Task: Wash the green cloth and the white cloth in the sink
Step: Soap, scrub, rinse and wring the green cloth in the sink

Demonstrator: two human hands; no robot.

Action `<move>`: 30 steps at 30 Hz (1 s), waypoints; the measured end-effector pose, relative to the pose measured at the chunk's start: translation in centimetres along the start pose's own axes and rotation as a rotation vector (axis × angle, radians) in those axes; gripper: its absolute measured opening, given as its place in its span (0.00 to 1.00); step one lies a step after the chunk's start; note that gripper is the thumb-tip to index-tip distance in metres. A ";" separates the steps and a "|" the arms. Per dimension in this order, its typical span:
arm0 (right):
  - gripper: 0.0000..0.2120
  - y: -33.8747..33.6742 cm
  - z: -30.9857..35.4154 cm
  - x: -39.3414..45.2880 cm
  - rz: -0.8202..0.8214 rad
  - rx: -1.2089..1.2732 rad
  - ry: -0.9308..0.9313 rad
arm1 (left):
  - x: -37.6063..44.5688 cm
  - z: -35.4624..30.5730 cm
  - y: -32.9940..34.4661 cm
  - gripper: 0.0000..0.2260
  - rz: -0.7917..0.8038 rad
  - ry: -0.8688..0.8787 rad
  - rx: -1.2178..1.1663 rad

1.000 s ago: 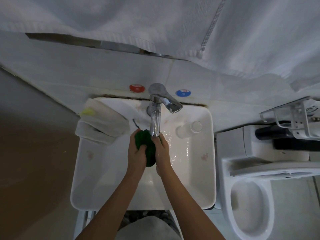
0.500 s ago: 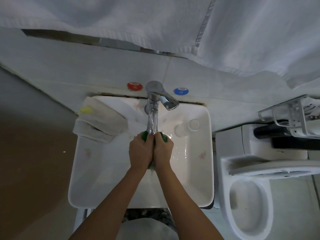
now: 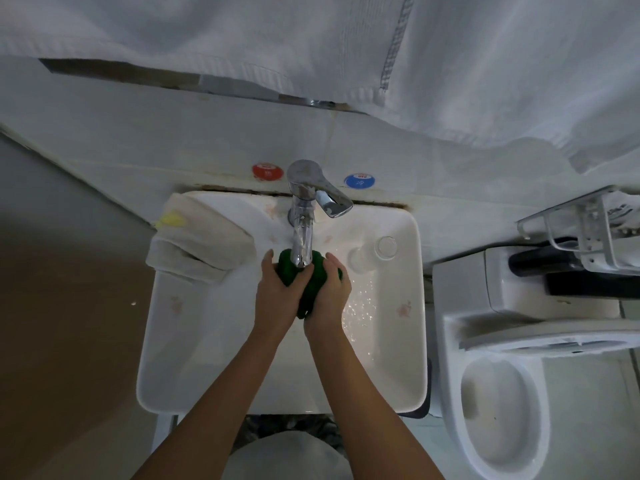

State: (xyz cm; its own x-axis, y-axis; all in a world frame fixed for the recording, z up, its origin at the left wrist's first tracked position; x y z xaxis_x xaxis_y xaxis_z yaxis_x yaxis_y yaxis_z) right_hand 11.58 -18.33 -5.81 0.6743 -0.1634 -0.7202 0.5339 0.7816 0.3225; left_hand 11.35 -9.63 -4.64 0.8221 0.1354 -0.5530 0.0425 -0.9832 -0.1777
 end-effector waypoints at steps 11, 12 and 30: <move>0.11 0.4 0.5 0.1 0.318 -0.119 0.106 | -1.1 0.5 -1.9 0.13 0.270 -0.098 -0.214; 0.11 0.4 0.5 0.3 0.330 -0.219 0.076 | -1.0 0.4 -2.2 0.13 0.278 -0.080 -0.187; 0.06 0.7 1.4 0.5 0.291 -0.563 -0.211 | 1.4 -1.8 -3.2 0.17 0.006 -0.019 0.023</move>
State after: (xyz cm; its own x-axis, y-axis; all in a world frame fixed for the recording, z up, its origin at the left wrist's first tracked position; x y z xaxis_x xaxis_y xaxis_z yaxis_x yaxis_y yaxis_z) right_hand 13.00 -18.73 -5.04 0.8664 0.0317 -0.4984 0.0064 0.9972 0.0745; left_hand 13.36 -6.55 -3.35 0.8116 0.1322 -0.5691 0.0246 -0.9809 -0.1928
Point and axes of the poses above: each hand's wrist, its own x-axis towards the middle knuckle, its own y-axis out of the palm, z = x × y, the point moved 4 cm from there along x, towards the middle knuckle, and after that the axes turned 10 degrees about z, right-handed, at the moved point
